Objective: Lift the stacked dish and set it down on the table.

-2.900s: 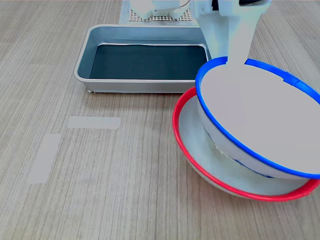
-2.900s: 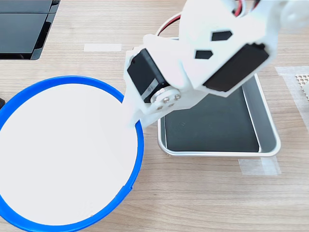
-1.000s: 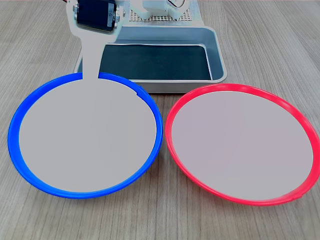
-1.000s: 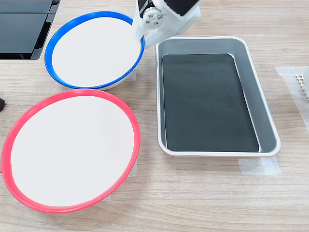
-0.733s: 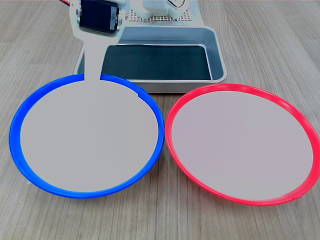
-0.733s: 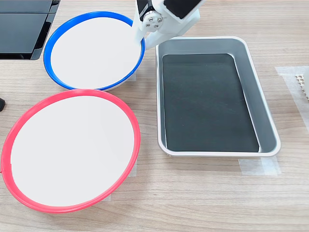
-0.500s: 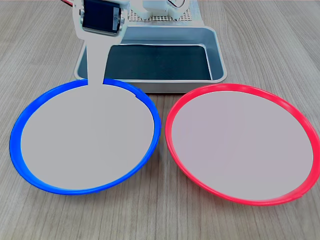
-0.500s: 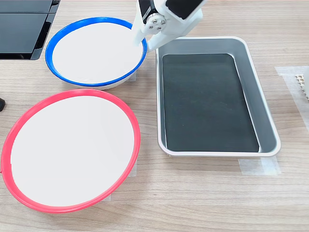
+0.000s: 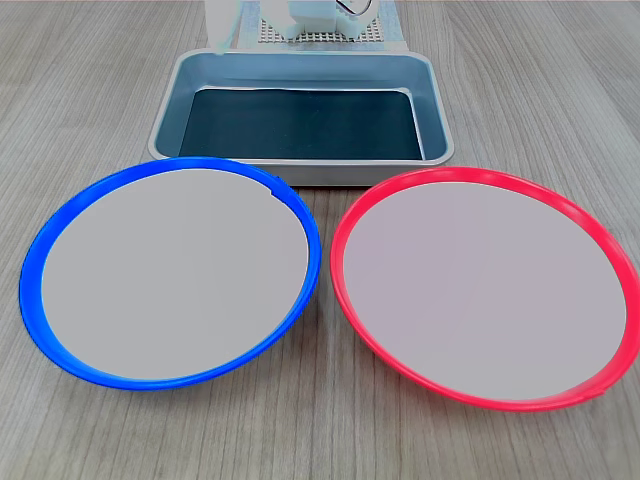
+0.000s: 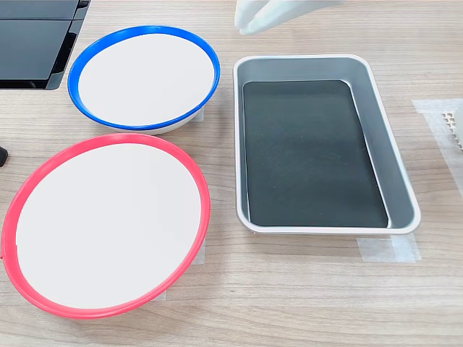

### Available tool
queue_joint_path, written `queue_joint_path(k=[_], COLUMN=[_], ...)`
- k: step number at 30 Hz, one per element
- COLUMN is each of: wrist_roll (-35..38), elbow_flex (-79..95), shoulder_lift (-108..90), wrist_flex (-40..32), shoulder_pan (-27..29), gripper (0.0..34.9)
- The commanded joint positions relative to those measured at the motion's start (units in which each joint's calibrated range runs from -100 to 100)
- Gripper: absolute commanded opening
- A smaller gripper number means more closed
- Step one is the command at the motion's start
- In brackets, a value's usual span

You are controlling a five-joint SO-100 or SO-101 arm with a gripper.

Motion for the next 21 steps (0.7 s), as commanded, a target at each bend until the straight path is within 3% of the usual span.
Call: queue_joint_path(k=[1, 3, 6, 13, 21], wrist_roll=[-7.4, -9.8, -12.7, -15.5, -16.2], elbow_flex=[14.9, 24.3, 36.1, 48.9, 50.6], shoulder_lift=[-19.6, -28.6, -41.1, -57.8, -61.5], wrist_flex=[-9.6, -14.1, -14.5, -4.3, 6.5], shoulder_pan=[-5.6, -8.1, -10.3, -10.7, -9.4], gripper=[0.1, 0.0, 0.0, 0.0, 0.0])
